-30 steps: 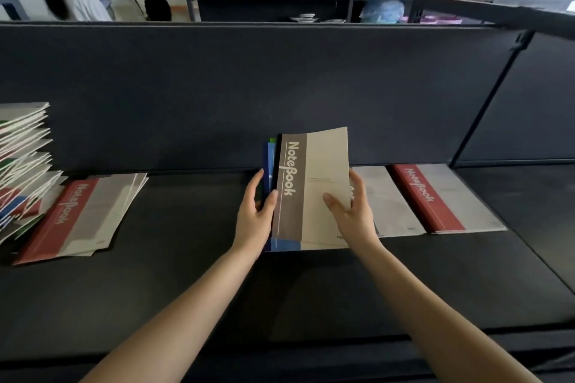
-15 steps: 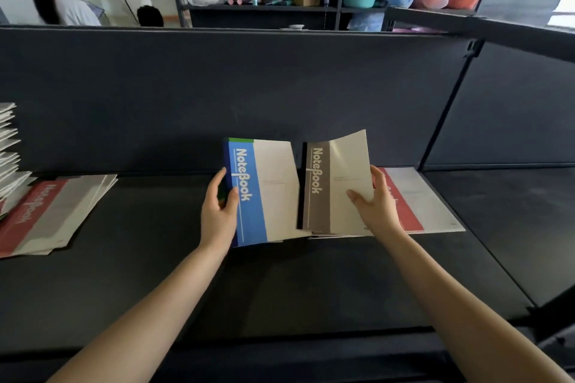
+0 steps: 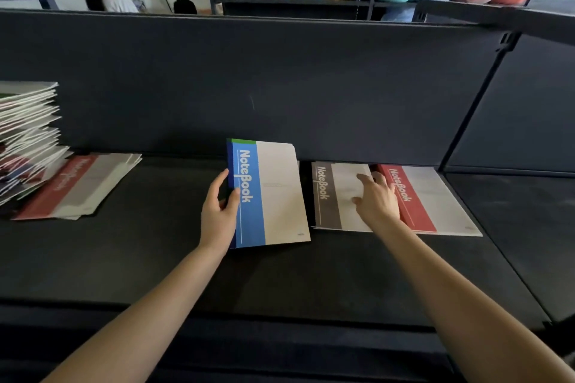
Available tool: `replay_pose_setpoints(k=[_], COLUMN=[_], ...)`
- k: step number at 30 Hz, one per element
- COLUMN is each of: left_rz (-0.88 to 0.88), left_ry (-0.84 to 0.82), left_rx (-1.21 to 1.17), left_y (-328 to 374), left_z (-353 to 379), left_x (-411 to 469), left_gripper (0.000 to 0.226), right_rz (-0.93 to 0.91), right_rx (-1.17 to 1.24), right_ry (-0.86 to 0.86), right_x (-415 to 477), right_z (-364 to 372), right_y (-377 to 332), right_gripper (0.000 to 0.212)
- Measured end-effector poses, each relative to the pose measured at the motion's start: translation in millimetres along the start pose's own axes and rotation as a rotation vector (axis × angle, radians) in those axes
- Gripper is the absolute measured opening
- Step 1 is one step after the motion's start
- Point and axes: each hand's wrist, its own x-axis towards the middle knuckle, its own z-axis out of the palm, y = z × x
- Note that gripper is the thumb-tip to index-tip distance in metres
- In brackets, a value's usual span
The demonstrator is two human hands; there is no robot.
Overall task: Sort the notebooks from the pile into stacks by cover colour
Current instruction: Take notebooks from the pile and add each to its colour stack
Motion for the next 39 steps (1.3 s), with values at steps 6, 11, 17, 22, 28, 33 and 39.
replay_pose_setpoints(k=[6,11,17,22,28,33,39], left_rz=[0.011,0.036,0.028,0.053,0.047,0.041,0.049], left_ry=[-0.003,0.004,0.015,0.017,0.080,0.154,0.221], left_rx=[-0.008,-0.046,-0.080,-0.027,-0.019,0.036,0.062], left_y=[4.9,8.8,11.0,7.7,-3.1,-13.2,-13.6], left_z=[4.1,1.6,-16.7,-36.7,-63.4,-96.6,-121.8], left_x=[1.0,1.3,8.1,13.2,23.3,32.6,41.7], left_gripper=[0.045,0.043,0.042,0.042,0.041,0.040,0.040], right_rz=[-0.167,-0.096,0.036,0.063,0.079,0.102,0.097], right_rx=[0.235,0.585,0.829,0.866,0.864,0.744,0.607], right_ry=[0.108,-0.079,-0.211,-0.199,-0.012,0.001,-0.038], right_x=[-20.1,-35.5,-32.5,-34.0,-34.6,-26.9,-15.2], right_z=[-1.5,2.5,15.0,27.6,31.8,31.6,46.4], right_y=[-26.3,-76.4,-110.3,-126.9,-135.5,-125.7,-129.3], right_gripper=[0.046,0.055,0.049,0.037,0.027,0.039,0.052])
